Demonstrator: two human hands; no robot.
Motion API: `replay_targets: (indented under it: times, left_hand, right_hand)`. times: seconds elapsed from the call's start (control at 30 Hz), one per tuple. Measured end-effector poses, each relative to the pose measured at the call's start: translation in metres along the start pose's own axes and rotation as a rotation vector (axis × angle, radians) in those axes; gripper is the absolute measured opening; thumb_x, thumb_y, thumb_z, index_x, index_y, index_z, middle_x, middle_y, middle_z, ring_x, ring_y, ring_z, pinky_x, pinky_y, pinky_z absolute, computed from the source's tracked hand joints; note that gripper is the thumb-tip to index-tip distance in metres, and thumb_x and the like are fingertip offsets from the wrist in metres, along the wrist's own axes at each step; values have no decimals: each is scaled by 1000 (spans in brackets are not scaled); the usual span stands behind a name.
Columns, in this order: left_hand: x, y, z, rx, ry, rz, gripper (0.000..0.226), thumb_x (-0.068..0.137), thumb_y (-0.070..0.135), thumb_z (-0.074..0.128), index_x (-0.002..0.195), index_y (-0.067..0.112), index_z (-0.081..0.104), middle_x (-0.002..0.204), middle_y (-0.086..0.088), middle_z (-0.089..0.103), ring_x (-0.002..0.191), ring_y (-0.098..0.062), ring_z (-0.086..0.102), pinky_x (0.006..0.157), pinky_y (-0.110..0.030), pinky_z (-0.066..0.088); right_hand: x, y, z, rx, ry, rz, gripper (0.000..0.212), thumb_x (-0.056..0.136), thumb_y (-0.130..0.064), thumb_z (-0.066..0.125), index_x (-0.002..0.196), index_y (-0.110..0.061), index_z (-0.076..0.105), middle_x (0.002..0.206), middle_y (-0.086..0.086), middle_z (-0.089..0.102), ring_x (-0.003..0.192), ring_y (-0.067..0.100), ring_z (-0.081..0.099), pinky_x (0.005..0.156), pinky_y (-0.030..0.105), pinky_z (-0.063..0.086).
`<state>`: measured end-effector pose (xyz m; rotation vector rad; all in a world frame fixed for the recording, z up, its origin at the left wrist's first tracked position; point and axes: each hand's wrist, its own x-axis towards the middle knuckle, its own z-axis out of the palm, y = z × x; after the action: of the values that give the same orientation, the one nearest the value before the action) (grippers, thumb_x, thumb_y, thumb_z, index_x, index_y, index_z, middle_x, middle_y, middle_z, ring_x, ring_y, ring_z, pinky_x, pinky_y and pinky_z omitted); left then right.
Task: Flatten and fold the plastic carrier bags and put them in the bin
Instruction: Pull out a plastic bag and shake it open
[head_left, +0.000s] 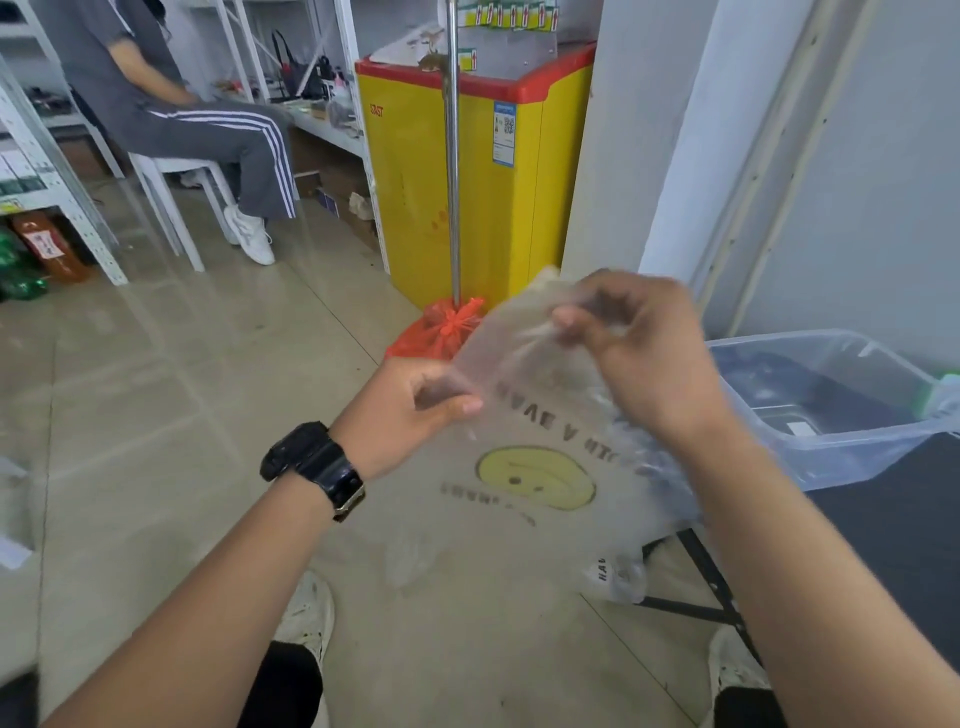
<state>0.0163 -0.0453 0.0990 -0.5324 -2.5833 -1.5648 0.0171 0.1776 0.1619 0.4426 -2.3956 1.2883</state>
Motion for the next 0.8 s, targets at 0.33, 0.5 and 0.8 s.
replay_targets:
  times: [0.33,0.5,0.8]
  left_hand:
    - [-13,-9,-28,-3,-44,-112,23,82,40,74,94,21,77,91,8,77,87,-6,71,79,-25,51]
    - [-7,-3,-18,14,66,-78,12,86,17,70,79,26,75,68,-3,73,63,-11,66,62,-31,54]
    - [-17,0,-56,-715,238,-483,22,85,21,65,66,15,74,68,3,71,61,-8,68,57,-16,55]
  right_hand:
    - [14,30,-75,322,242,189,11,90,-9,70,81,-16,70,54,-11,69,49,3,64,61,22,50]
    - [17,16,-68,244,276,110,6,90,-14,72,95,-15,70,67,-11,73,62,6,67,64,20,51]
    - [-70,56,19,225,570,667,85,85,-53,68,149,-21,22,152,1,29,139,22,32,118,51,24]
